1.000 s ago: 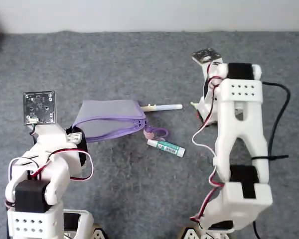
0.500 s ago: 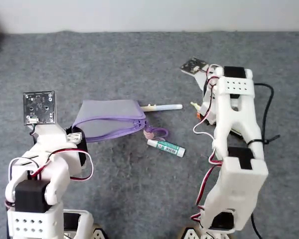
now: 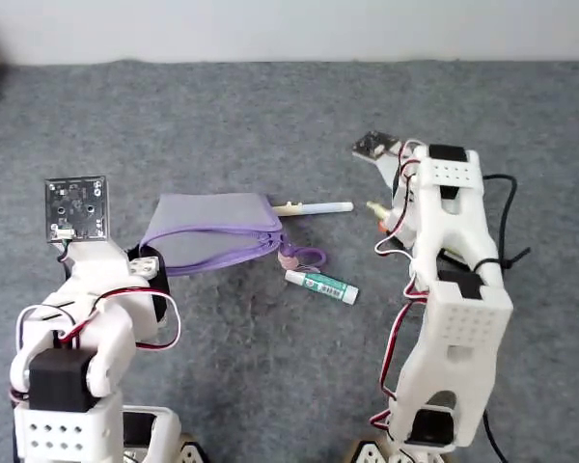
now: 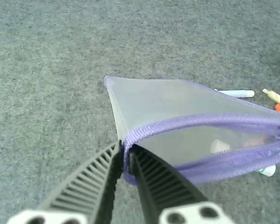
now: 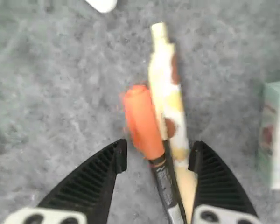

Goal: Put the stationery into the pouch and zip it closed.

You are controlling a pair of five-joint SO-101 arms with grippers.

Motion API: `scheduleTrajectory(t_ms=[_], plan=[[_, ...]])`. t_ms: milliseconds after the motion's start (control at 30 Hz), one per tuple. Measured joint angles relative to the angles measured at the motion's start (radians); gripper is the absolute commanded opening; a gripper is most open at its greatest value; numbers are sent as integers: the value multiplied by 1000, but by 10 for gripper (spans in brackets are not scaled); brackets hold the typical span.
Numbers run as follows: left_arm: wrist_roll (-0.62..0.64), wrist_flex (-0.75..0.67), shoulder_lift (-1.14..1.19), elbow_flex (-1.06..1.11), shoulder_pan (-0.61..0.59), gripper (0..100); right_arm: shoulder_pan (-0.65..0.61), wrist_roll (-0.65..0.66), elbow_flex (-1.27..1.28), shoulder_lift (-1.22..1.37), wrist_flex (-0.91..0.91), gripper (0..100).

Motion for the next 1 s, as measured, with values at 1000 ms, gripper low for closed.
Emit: scheduleTrajectory(t_ms=[1000], plan=[[0,0,0,0,0,10,2,-48,-427,-41,414,8]])
